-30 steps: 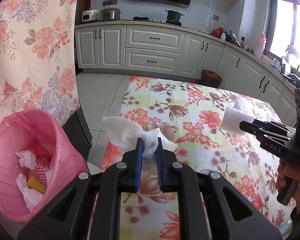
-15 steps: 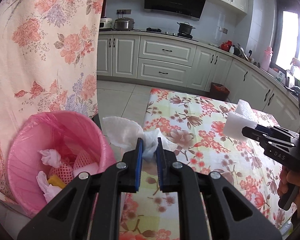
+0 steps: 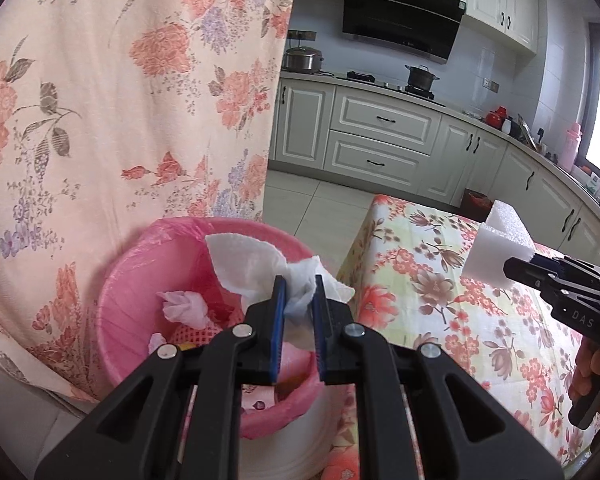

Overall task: Collect trash
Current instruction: 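Carry the tissue and foam block over the pink bin with both tools, then open the right tool to drop the foam block while the left tool releases the tissue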

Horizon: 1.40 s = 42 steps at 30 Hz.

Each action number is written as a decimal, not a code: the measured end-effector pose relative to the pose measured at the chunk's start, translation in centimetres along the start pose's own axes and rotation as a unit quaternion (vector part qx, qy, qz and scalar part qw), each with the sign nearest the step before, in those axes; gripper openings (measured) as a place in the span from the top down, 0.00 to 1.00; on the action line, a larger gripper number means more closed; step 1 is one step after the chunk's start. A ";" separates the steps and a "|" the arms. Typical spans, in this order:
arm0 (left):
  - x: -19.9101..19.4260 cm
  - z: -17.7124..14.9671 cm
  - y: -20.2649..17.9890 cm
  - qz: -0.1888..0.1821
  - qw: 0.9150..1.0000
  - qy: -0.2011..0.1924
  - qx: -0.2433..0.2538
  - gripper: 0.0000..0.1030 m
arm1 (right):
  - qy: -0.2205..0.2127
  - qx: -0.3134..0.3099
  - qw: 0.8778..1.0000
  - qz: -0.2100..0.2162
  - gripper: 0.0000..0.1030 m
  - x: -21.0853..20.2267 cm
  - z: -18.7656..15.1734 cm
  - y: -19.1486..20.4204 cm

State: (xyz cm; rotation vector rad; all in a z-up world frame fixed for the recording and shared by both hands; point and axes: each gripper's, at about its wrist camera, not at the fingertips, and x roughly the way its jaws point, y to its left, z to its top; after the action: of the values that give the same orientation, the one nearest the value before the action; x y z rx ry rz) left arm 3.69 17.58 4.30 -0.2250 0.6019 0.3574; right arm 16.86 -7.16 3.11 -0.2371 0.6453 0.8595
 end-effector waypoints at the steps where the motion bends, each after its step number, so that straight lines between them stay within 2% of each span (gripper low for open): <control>1: -0.1 0.0 0.6 0.003 1.000 -0.001 -0.003 0.88 | 0.000 -0.003 1.000 0.004 0.67 0.2 0.2 0.5; 15: -0.7 -0.3 5.8 0.032 0.999 -0.007 -0.031 0.88 | 0.021 -0.061 0.996 0.061 0.67 4.8 2.9 9.4; 21: -0.9 -0.2 6.9 0.039 0.999 -0.010 -0.036 0.88 | 0.041 -0.075 0.993 0.085 0.67 7.5 3.8 12.1; 30: -0.8 -0.4 7.8 0.040 0.998 -0.008 -0.042 0.88 | 0.056 -0.098 0.989 0.093 0.64 10.7 4.8 14.7; 32: -0.7 -0.5 7.9 0.040 0.998 -0.007 -0.044 0.88 | 0.056 -0.097 0.990 0.089 0.57 10.9 4.7 14.6; 35: -0.4 -0.4 8.0 0.040 0.998 -0.004 -0.045 0.88 | 0.056 -0.089 0.991 0.082 0.53 10.9 4.5 14.0; 38: -0.1 -0.3 7.8 0.037 0.998 -0.004 -0.043 0.88 | 0.053 -0.083 0.993 0.069 0.43 10.6 4.4 13.1; 42: 0.5 0.1 7.4 0.031 0.999 -0.002 -0.044 0.87 | 0.048 -0.073 0.994 0.058 0.34 10.1 4.2 11.9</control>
State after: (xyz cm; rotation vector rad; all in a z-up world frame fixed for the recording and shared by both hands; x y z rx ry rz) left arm 1.21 24.49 3.32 -0.2895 0.5905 0.4448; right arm 14.42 8.72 0.90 -0.3779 0.6906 1.0140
